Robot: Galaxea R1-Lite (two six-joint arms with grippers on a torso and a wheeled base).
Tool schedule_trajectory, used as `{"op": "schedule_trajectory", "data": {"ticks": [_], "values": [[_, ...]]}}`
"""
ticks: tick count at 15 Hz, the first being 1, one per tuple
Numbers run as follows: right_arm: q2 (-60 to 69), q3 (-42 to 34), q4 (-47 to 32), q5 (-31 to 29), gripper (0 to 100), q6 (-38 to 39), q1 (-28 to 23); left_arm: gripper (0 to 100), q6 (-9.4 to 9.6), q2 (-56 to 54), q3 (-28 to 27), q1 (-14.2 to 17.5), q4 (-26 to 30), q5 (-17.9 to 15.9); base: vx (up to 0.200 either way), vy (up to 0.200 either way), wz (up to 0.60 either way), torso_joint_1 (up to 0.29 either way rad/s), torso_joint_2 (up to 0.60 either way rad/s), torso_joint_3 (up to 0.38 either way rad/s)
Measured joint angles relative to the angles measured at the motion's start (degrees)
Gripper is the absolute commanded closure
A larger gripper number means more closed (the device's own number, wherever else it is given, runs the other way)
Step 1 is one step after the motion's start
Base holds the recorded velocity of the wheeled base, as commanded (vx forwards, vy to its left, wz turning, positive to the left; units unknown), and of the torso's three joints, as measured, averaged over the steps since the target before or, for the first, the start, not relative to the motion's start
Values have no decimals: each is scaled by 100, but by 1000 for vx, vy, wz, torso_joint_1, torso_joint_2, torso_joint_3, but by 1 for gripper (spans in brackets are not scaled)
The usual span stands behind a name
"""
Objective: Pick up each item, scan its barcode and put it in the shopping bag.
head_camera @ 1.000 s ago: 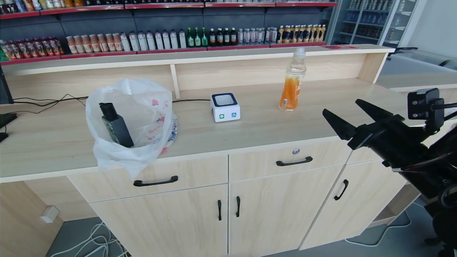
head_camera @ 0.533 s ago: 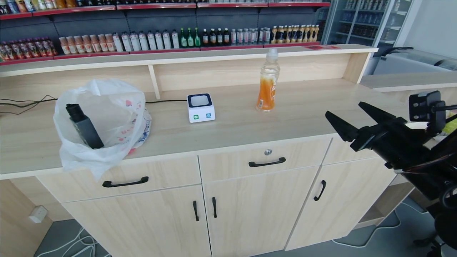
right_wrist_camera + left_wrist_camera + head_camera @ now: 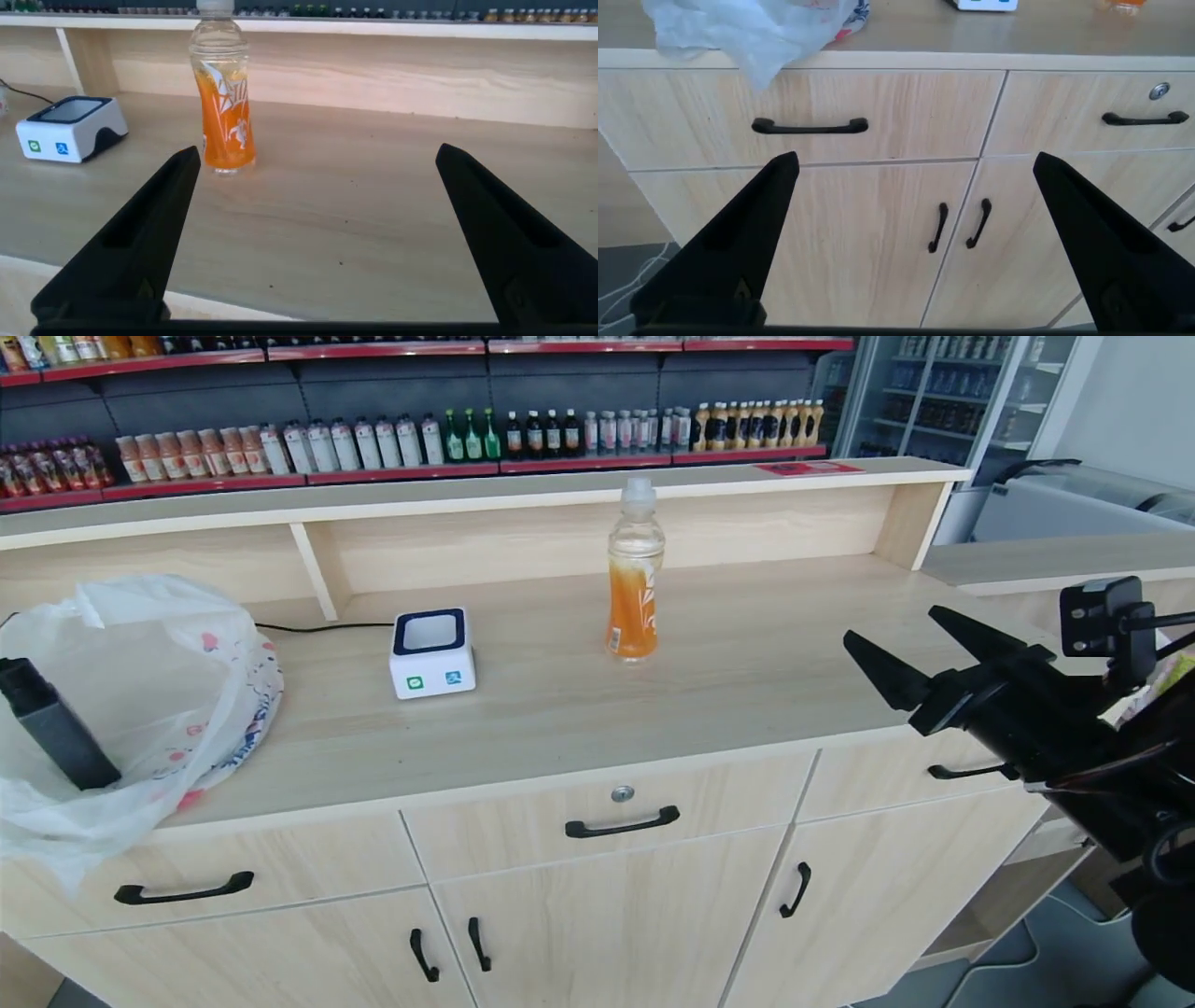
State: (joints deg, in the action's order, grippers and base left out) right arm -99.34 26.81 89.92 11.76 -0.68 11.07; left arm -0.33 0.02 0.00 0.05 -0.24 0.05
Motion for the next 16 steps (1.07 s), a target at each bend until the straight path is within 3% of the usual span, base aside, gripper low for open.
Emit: {"op": "schedule_trajectory", "data": {"ticks": [2, 9, 12, 16], "values": [[-20, 4, 10, 0, 0, 0, 56, 0, 1, 0, 0, 5, 2, 2, 0, 0, 0, 0, 0, 0], [-188, 148, 7, 2, 0, 0, 202, 0, 6, 0, 0, 0, 0, 2, 0, 0, 600, 3, 4, 4], [-278, 233, -1, -6, 0, 2, 216, 0, 22, 0, 0, 2, -2, 2, 0, 0, 0, 0, 0, 0], [-369, 336, 5, -13, 0, -5, 235, 0, 17, 0, 0, 6, -2, 2, 200, 0, 0, -5, -1, 6]]}}
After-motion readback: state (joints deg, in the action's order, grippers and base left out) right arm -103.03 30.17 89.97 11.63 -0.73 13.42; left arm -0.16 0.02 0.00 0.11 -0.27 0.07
